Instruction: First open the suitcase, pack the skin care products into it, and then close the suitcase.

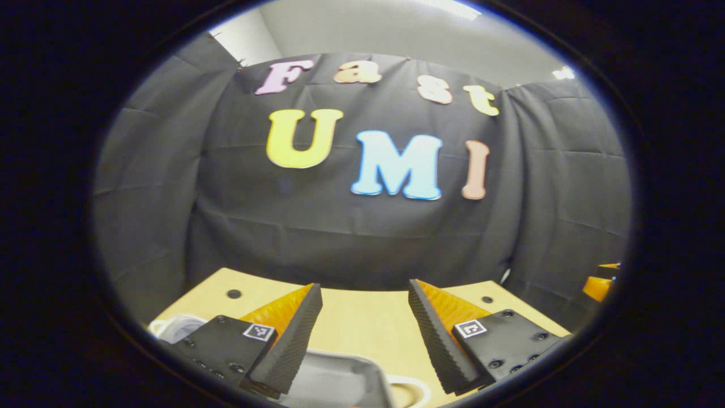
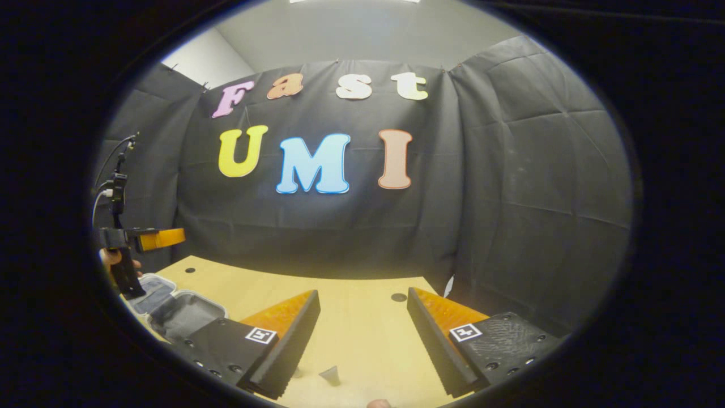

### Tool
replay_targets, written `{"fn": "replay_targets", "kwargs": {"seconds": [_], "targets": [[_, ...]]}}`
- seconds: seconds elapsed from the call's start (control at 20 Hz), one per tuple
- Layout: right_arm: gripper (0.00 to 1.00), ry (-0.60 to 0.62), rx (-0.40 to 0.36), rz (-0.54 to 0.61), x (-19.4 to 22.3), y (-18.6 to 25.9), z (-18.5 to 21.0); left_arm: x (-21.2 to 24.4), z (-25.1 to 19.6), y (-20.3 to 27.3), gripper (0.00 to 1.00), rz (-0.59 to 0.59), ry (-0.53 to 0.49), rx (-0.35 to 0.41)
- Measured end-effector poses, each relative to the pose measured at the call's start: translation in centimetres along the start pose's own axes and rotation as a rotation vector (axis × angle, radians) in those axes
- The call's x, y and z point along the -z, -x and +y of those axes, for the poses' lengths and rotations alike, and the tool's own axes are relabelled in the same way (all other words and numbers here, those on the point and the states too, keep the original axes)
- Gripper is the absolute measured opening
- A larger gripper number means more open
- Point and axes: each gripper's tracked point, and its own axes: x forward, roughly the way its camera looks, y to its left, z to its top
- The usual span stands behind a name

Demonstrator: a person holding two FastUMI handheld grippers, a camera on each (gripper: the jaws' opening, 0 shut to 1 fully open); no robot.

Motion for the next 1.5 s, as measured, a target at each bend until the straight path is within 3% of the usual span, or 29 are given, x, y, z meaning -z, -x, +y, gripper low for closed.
{"fn": "replay_targets", "kwargs": {"seconds": [0.3,0.5,0.7,1.05,1.1,1.25,1.45,1.5], "targets": [[0.95,0.0,0.004,0.011,0.7,0.0,-0.4,5.3,-12.3,-2.3,0.99,0.05,-0.001,0.185],[0.94,0.01,0.003,0.042,2.1,0.6,-0.4,11.2,-19.5,-2.4,0.98,0.081,-0.062,0.306],[0.94,0.008,0.01,0.052,2.6,1.2,-0.6,17.6,-22.1,-2.8,0.97,0.121,-0.11,0.348],[0.95,0.012,0.006,0.107,4.9,1.8,-0.1,29.0,-23.0,-3.7,0.98,0.275,-0.18,0.368],[0.95,0.011,0.005,0.113,5.2,1.8,-0.1,30.2,-22.9,-3.8,0.96,0.299,-0.184,0.359],[0.95,0.018,0.003,0.127,5.9,1.7,0.0,31.5,-22.4,-4.2,0.48,0.346,-0.185,0.34],[0.94,-0.002,-0.029,0.118,6.4,0.8,1.0,31.0,-20.3,-3.3,0.39,0.476,-0.084,0.309],[0.94,-0.026,-0.06,0.105,6.9,0.0,2.1,28.2,-18.6,-2.1,0.4,0.485,-0.019,0.28]]}}
